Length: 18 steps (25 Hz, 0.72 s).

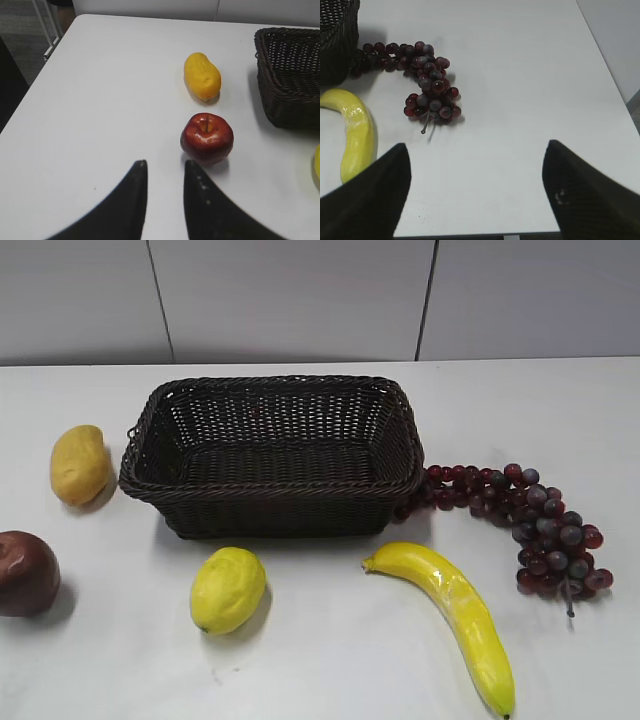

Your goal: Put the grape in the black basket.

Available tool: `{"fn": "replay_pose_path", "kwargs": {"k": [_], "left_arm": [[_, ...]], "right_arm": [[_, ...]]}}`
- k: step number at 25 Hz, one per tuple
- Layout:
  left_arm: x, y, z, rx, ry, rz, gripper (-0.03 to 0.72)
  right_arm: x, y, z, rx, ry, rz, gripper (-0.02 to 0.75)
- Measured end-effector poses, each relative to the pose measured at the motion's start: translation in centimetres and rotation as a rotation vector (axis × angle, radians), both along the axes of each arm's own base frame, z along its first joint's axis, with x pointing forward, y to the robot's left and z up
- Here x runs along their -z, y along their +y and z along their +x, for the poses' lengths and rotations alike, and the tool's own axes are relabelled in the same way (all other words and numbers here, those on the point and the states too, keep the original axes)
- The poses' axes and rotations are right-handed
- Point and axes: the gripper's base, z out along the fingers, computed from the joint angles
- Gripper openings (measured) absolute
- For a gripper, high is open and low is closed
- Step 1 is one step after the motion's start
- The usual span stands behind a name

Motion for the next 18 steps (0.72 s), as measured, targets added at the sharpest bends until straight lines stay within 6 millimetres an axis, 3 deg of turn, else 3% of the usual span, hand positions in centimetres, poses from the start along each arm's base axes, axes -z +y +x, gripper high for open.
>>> {"fn": "replay_pose_path", "kwargs": {"k": [15, 18], "left_arm": [[0.0, 0.0, 0.0, 0.000, 0.000, 0.000, 0.233], [0.0, 0.0, 0.0, 0.000, 0.000, 0.000, 0.233]], "right_arm": [[-0.1, 0.0, 0.0, 0.001, -0.004, 0.001, 0.603], [-1.3, 0.0, 0.5, 0.001, -0.054, 0.005, 0.602]]}}
